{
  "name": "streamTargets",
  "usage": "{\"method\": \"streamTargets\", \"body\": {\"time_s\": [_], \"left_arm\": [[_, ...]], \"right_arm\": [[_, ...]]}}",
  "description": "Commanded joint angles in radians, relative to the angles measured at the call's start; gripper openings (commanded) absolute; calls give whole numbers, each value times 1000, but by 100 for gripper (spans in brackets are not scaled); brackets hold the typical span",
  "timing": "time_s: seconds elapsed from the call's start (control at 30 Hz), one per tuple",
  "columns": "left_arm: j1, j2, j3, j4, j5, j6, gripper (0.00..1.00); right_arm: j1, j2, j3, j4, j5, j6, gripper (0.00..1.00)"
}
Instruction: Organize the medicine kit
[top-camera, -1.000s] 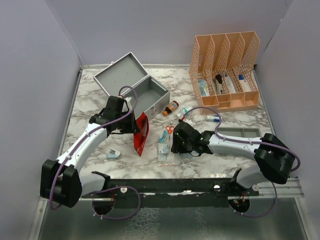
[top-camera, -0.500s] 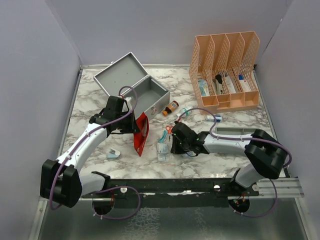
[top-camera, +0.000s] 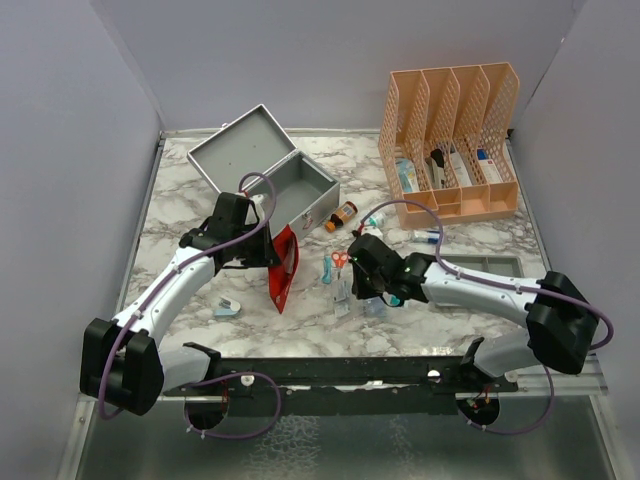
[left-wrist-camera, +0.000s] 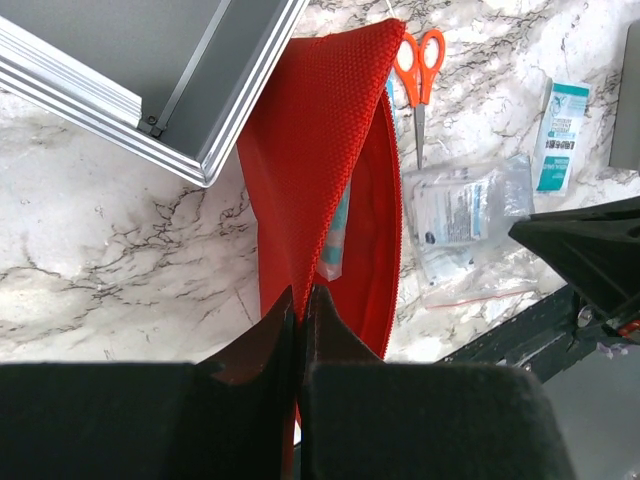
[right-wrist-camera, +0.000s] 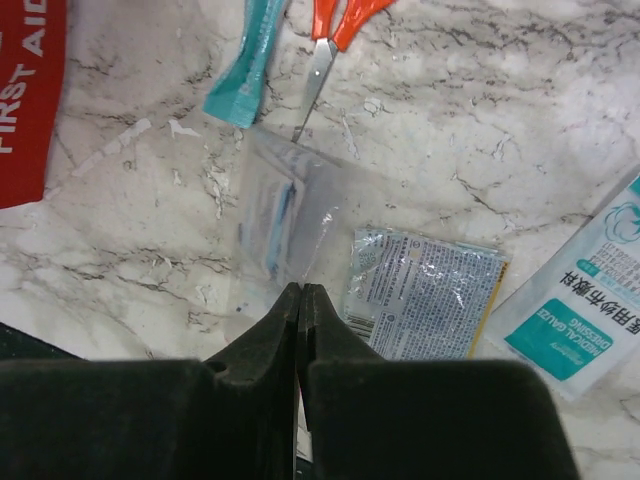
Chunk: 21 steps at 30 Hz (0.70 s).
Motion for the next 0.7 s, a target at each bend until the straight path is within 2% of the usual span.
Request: {"method": "streamTargets", "body": {"time_s": [0.0,0.27,0.43,0.67], "left_arm": [[-4,-5,-11,26,10,2,0],[-8,-5,-13,32,8,-5,0],[-9,-2,-9,34,11,-7,0],[-10,0,-4,33,10,-8,0]], "right_arm": [[1,-41,63,-96,40,-97,1],[1,-82,187,-105,-52,-85,1],[2,-98,218,4,-144,-86,1],[3,-59,283,105,-194,-141,1]]}}
